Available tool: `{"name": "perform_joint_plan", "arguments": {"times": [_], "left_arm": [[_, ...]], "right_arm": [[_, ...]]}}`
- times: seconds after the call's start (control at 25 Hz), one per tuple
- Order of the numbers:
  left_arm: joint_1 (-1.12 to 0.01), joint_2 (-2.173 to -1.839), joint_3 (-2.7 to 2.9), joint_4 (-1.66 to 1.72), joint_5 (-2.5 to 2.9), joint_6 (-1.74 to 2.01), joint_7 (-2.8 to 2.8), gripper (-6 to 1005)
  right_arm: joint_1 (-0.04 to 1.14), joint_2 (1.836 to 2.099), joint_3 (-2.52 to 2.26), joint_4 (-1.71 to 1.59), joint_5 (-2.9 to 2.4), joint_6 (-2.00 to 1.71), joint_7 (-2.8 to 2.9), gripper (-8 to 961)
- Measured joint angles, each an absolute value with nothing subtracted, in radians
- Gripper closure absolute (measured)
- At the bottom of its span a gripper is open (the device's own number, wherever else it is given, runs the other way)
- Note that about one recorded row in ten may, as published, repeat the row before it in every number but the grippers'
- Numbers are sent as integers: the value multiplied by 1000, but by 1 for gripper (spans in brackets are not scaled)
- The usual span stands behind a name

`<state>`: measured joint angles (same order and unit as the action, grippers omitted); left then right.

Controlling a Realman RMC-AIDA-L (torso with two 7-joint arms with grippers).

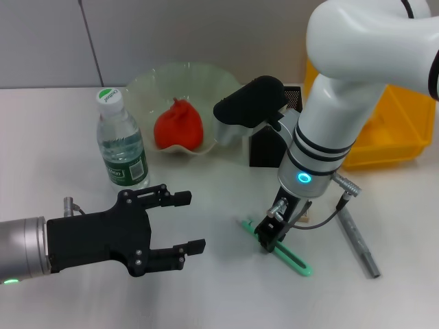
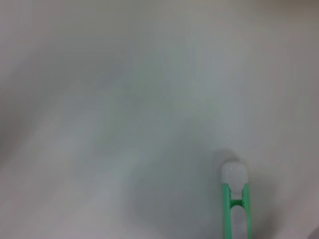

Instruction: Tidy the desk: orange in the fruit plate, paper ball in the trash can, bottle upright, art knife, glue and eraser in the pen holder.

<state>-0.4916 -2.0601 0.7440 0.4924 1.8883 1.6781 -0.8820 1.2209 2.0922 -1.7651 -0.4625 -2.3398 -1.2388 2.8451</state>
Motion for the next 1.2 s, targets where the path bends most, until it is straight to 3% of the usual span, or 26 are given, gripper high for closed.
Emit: {"name": "perform_joint_plan", "arguments": {"times": [0.52,0.88,1.2], "left_arm": [[-483,-2059,734,492,1887,1684,-906,246],[-468,-2047,733,493,1890,1685,-971,246],[-457,-2048,706,492,1887,1692,-987,247]], "right_arm": [[1069,2080,-1672,-715,-2386,-1272,2819,785],[865,2083,-1430,-916,-2358,-1274,2610,784],[641,2082,-1278,-956,-2000,-1238,2146,784]]}}
